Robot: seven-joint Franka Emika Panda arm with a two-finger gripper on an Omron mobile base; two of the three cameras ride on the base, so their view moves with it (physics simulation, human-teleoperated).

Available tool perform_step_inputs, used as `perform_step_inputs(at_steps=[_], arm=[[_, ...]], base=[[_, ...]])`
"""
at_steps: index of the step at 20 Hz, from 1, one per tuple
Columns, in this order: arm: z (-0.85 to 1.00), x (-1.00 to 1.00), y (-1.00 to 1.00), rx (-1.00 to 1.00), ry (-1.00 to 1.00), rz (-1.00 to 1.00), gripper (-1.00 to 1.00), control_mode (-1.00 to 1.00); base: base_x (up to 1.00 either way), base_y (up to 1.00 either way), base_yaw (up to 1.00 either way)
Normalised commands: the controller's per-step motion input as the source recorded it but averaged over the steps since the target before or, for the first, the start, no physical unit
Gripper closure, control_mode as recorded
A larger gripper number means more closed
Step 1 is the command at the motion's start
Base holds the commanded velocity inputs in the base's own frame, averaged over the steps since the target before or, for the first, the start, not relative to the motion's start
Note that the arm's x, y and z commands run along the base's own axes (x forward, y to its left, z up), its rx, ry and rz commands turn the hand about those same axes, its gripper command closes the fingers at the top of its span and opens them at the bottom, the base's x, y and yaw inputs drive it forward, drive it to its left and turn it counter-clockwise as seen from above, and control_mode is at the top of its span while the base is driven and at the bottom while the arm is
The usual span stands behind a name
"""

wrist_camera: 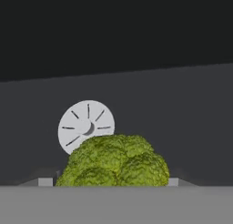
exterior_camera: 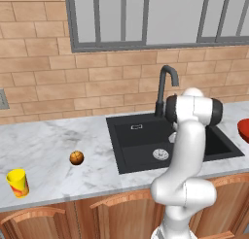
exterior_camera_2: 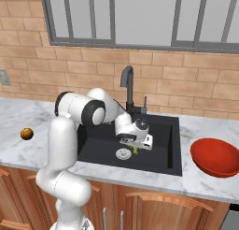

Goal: Remove the orange and broccoli from the sink. Then move the bowl and cup from the counter to the sink for washing.

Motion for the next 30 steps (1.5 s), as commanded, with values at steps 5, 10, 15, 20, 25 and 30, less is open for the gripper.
perform_step_inputs(at_steps=[5, 10, 15, 20, 25, 30], arm=[[0.39, -0.08, 0.08, -0.01, -0.28, 0.01, 1.0, -1.0], [0.35, -0.12, 0.06, -0.02, -0.21, 0.0, 1.0, -1.0], [0.43, -0.05, 0.04, -0.12, -0.05, 0.0, 1.0, -1.0], [0.54, -0.01, 0.05, -0.14, 0.0, 0.0, 1.0, -1.0], [0.52, -0.1, 0.02, -0.1, 0.0, 0.0, 1.0, -1.0], [0.48, -0.19, 0.0, -0.06, 0.0, 0.0, 1.0, -1.0]], base=[[0.0, 0.0, 0.0], [0.0, 0.0, 0.0], [0.0, 0.0, 0.0], [0.0, 0.0, 0.0], [0.0, 0.0, 0.0], [0.0, 0.0, 0.0]])
